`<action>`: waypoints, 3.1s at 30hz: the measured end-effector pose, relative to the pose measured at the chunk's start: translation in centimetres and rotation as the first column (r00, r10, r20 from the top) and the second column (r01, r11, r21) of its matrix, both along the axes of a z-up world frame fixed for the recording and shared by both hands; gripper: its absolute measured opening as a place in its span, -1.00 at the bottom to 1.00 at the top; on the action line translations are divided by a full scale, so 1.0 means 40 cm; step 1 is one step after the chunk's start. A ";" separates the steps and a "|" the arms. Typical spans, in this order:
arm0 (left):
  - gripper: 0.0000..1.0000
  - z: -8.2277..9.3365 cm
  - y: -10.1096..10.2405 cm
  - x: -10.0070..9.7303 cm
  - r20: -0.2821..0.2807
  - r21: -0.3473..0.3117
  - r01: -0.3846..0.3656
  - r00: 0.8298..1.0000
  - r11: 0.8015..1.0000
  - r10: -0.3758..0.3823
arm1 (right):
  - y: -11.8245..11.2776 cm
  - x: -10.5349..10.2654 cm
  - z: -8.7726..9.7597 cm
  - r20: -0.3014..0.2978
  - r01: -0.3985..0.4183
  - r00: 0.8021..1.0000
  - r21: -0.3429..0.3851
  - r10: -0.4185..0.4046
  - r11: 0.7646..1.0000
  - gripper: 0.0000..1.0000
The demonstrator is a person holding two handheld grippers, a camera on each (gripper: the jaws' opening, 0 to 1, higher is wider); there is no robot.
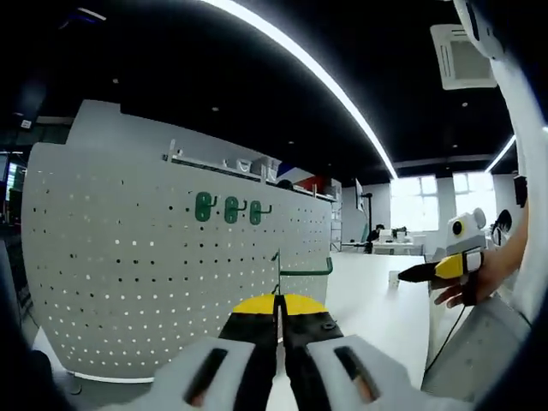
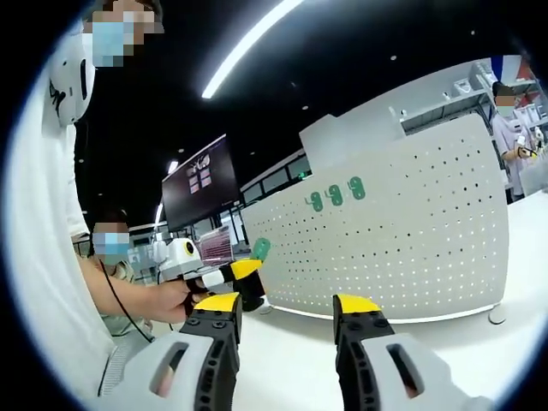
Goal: Insert the hook assembly into the mounting plate slot until the hook locks in place.
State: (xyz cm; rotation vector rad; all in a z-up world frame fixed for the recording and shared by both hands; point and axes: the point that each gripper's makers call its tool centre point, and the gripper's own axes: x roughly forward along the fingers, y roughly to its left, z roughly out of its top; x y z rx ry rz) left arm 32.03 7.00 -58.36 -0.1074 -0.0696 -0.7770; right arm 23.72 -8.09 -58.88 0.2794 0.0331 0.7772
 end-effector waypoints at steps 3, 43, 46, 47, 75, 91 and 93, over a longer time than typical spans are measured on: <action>-0.98 0.000 0.005 -0.008 -0.014 -0.024 -0.016 1.000 1.000 0.016 | 0.004 -0.003 0.004 0.002 0.000 1.000 0.008 0.000 1.000 -0.19; -0.98 0.050 -0.035 -0.050 0.032 -0.019 -0.046 0.998 0.999 0.047 | 0.061 0.024 0.078 0.010 -0.015 1.000 0.127 0.014 0.992 -0.34; -0.98 0.054 -0.042 -0.055 0.036 -0.017 -0.050 0.998 0.999 0.051 | 0.073 0.028 0.085 0.012 -0.024 1.000 0.130 0.023 0.991 -0.35; -0.98 0.056 -0.045 -0.057 0.042 -0.010 -0.052 0.998 0.999 0.052 | 0.078 0.031 0.088 0.015 -0.029 1.000 0.135 0.027 0.990 -0.35; -0.98 0.063 -0.071 -0.086 0.074 0.053 -0.094 0.993 0.994 0.090 | 0.196 0.089 0.130 0.009 -0.100 0.995 0.195 0.100 0.976 -0.55; -0.98 0.079 -0.079 -0.088 0.086 0.056 -0.096 0.992 0.994 0.091 | 0.236 0.116 0.147 -0.002 -0.116 0.993 0.210 0.119 0.971 -0.70; -0.98 0.079 -0.079 -0.087 0.085 0.053 -0.096 0.992 0.994 0.091 | 0.239 0.118 0.148 -0.004 -0.116 0.993 0.210 0.120 0.971 -0.71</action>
